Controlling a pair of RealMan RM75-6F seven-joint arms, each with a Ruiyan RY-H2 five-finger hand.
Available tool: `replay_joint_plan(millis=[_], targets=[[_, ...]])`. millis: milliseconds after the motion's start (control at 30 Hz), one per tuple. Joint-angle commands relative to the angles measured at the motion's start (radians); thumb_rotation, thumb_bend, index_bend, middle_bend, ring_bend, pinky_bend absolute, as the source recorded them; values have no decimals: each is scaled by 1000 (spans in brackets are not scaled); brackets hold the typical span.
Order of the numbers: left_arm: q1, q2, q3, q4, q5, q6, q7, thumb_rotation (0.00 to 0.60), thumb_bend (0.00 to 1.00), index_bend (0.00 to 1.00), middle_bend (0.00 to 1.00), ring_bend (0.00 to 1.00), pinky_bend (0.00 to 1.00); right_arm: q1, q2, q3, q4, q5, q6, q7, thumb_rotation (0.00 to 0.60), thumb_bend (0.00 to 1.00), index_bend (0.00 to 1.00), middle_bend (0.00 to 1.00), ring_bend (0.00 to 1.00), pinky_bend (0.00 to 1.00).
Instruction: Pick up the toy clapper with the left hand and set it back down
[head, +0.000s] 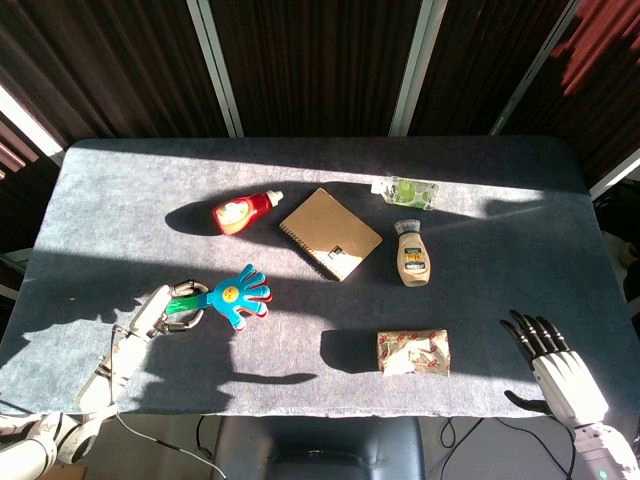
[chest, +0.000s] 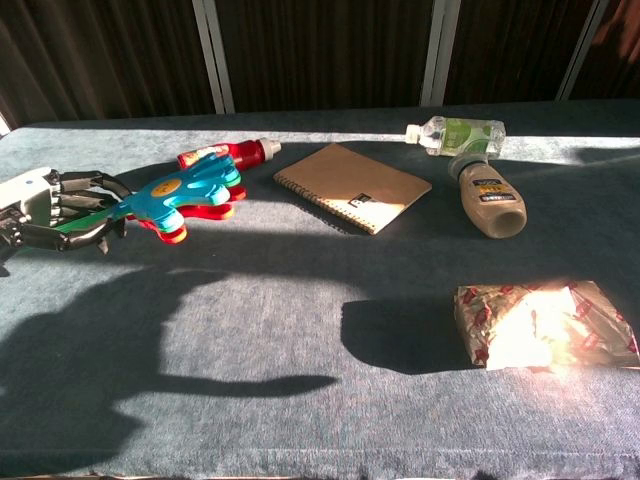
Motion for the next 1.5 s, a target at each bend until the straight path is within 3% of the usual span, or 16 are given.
replay_joint_plan(millis=[33, 267, 433, 500, 600, 700, 800, 933, 1000, 1167, 1300, 1367, 1500], targets=[[18, 8, -19, -11, 8, 97, -230, 600, 712, 781, 728, 438, 629, 0, 1, -1, -1, -1, -1, 0, 600, 224, 0, 0, 0, 0], [51, 28, -96, -56, -26, 244, -368, 600, 712, 782, 728, 430, 637, 2, 0, -5, -4, -1, -10, -4, 600, 224, 0, 0, 0, 0], [100, 77, -258, -211, -131, 400, -549, 600, 713, 781, 728, 428, 647, 4, 0, -6, -6, 0, -15, -4, 600, 224, 0, 0, 0, 0], [116, 109, -292, -254, -154, 411, -617, 600, 714, 778, 729, 424, 646, 4, 1, -6, -6, 0, -15, -3, 600, 224, 0, 0, 0, 0], [123, 131, -264, -246, -117, 404, -611, 600, 715, 777, 729, 424, 647, 4, 1, -5, -5, 2, -14, -2, 600, 224, 0, 0, 0, 0], [107, 138, -158, -185, -1, 362, -546, 600, 713, 777, 730, 423, 652, 5, 1, -6, -6, 1, -17, -3, 600, 224, 0, 0, 0, 0], [62, 144, -24, -90, 121, 247, -457, 600, 707, 777, 730, 424, 654, 3, 2, -8, -8, -3, -13, -3, 600, 224, 0, 0, 0, 0], [-13, 173, 104, -38, 216, 80, -441, 600, 708, 774, 731, 425, 654, 3, 4, -9, -9, -5, -13, -2, 600, 224, 0, 0, 0, 0], [-36, 181, 127, -36, 221, 29, -436, 600, 710, 771, 734, 427, 656, 3, 4, -10, -9, -6, -12, -1, 600, 224, 0, 0, 0, 0], [-39, 193, 99, -87, 162, 58, -508, 600, 711, 770, 739, 431, 659, 4, 3, -9, -8, -4, -15, -2, 600, 224, 0, 0, 0, 0], [25, 151, -34, -151, 11, 216, -722, 600, 708, 769, 741, 431, 643, 5, 2, -11, -8, -5, -19, -4, 600, 224, 0, 0, 0, 0], [54, 151, -97, -199, -50, 280, -889, 600, 707, 769, 743, 430, 634, 4, 2, -11, -9, -5, -18, -5, 600, 224, 0, 0, 0, 0], [82, 170, -138, -243, -58, 349, -1012, 600, 705, 769, 743, 427, 628, 4, 1, -11, -9, -4, -19, -7, 600, 224, 0, 0, 0, 0]])
